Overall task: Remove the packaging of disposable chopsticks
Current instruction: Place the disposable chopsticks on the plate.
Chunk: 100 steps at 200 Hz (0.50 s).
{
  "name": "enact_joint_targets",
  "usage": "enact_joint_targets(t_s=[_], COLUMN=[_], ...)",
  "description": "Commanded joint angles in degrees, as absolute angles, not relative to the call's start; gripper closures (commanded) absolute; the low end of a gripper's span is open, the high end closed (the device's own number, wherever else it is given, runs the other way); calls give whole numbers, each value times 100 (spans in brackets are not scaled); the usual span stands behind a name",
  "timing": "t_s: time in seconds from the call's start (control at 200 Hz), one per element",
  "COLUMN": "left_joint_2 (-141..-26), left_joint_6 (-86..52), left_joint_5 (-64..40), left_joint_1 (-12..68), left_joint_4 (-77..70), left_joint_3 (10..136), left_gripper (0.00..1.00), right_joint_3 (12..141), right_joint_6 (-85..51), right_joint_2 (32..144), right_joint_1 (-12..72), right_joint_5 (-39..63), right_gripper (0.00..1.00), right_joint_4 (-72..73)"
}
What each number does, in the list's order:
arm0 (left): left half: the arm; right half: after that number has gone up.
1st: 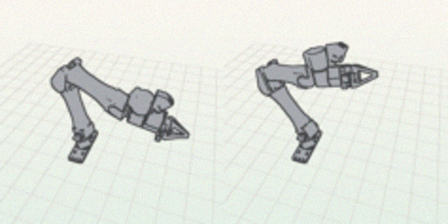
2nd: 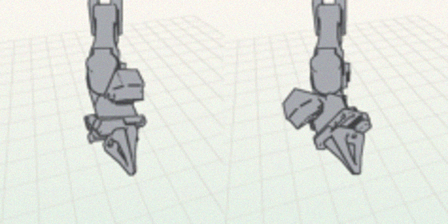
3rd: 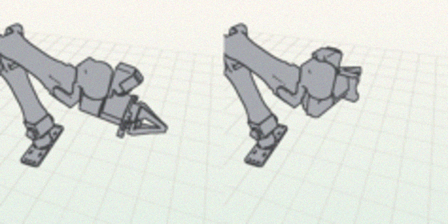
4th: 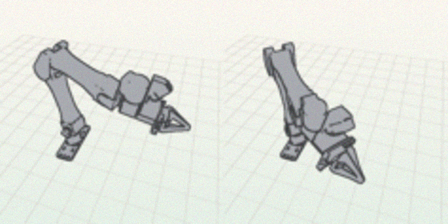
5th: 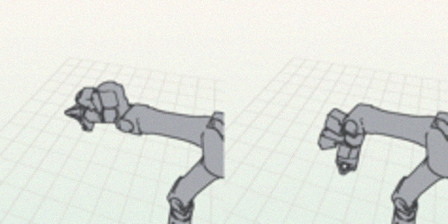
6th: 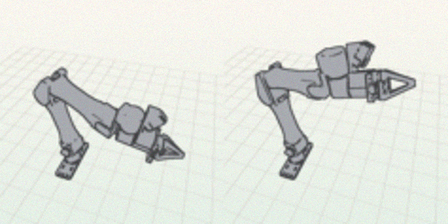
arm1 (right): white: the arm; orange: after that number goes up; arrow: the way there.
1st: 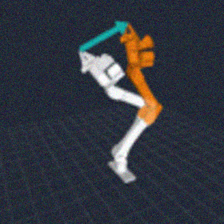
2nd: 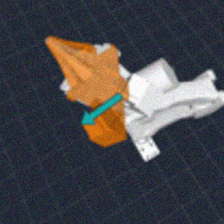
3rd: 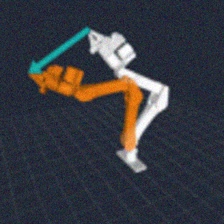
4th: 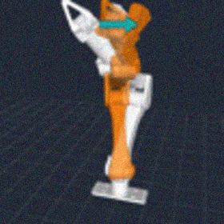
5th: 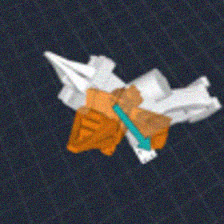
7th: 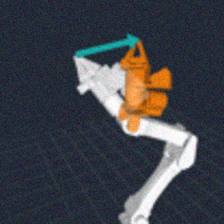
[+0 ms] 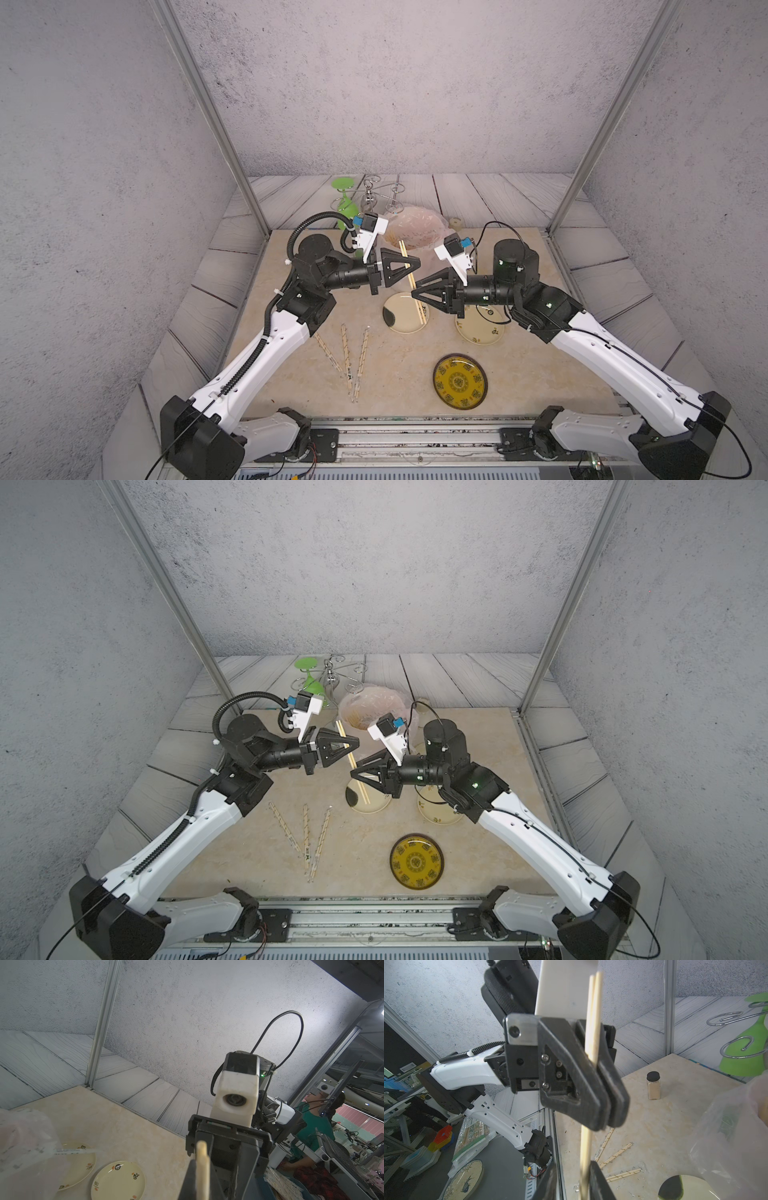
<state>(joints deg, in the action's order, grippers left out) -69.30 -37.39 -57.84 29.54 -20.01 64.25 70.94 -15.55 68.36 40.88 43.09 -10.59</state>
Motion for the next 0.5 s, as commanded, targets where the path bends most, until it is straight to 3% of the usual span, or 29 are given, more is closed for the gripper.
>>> enact_joint_targets(t_s=[0.0,0.395,0.495], left_joint_2=[-6847,-6770,-6751], left_joint_6=[-3745,-3689,-3640], left_joint_5=[-5748,-5644,-5616], left_joint_1=[2997,2997,2997], left_joint_4=[-2263,-2218,-2173], left_joint_3=[6503,6483,6480], left_gripper=[100,100,100], right_joint_3=[7042,7066,7083], right_joint_6=[-1752,-1942,-1950], right_joint_2=[6839,7058,7084], right_joint_1=[4118,4133,4149], right_joint_5=[4499,4513,4518], right_gripper=[72,73,79], right_joint_4=[-767,-632,-618])
